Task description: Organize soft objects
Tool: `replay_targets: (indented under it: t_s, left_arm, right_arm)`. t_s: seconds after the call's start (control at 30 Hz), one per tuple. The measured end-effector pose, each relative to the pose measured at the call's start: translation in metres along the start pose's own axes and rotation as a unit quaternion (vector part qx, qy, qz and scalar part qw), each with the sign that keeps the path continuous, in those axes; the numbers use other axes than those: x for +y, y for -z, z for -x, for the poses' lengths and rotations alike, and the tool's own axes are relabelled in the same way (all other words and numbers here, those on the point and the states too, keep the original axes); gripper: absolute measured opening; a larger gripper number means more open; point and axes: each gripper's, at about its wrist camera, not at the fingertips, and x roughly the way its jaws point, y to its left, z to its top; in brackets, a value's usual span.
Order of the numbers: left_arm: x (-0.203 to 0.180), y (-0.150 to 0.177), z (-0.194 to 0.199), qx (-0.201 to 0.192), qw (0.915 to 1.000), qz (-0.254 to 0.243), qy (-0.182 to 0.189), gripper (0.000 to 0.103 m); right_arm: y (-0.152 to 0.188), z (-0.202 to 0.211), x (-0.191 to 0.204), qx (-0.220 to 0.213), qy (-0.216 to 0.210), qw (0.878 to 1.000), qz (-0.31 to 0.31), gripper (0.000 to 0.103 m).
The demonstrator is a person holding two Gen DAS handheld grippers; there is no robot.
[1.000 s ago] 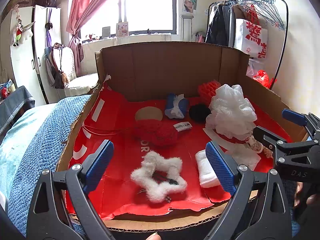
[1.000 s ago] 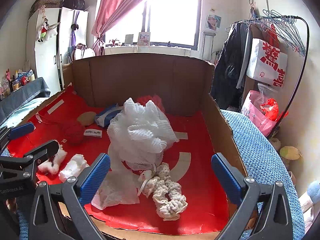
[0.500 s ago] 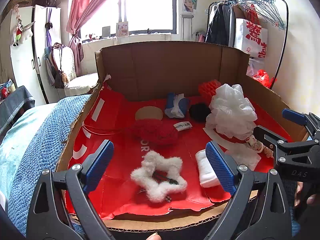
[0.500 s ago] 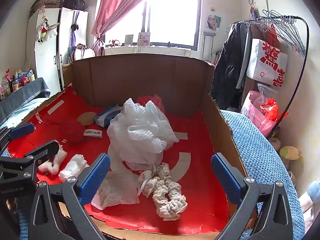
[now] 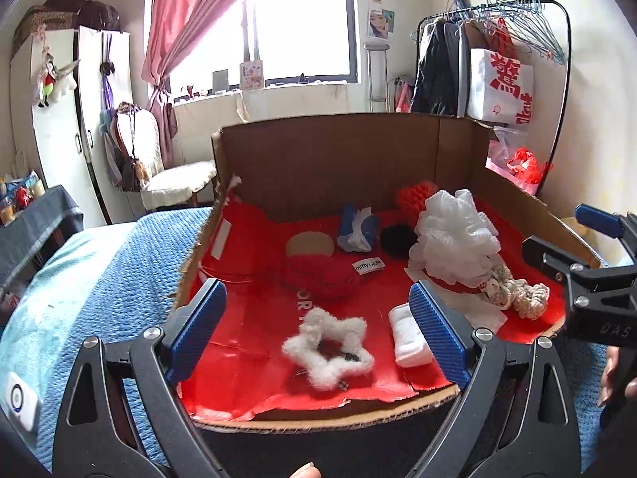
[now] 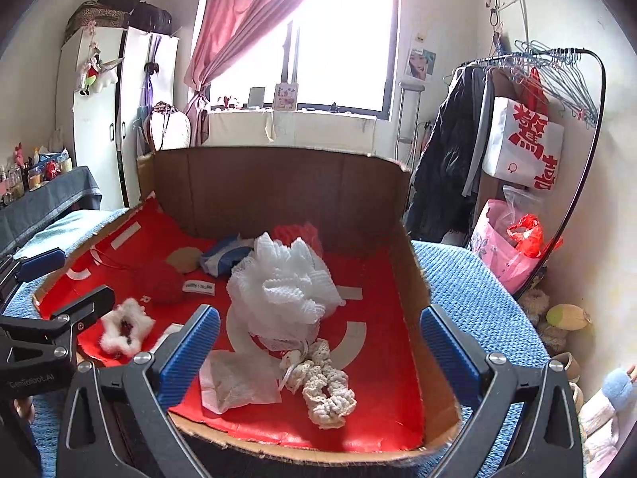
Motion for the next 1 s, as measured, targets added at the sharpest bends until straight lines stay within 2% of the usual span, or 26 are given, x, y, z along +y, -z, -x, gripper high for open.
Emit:
replay_targets:
  t_s: [0.2, 0.43, 0.67, 1.0]
  left_arm:
    - [0.007, 0.001, 0.034, -0.004, 1.0000, 0.007, 0.004, 0.094]
    - [0.008, 0.014, 0.062, 0.021, 0.9995, 0.014, 0.018, 0.094]
    - [0.005, 0.041, 0.073, 0.064, 0.9969, 0.030, 0.033, 0.094]
    - [-0.007, 0.084, 0.055, 0.132, 0.9900, 0.030, 0.040, 0.094]
  right_arm:
    - [-0.003, 0.044, -0.003, -0.022, 0.005, 1.000, 0.002, 0.103]
    - [0.010, 0.078, 0.001, -0.013, 0.007, 1.000, 0.010, 0.103]
    - [0.043, 0.084, 0.001, 0.041, -0.004, 0.999, -0.007, 0.103]
    - [0.093, 0.057, 0.006, 0.130, -0.020, 0.991, -0.031, 0.103]
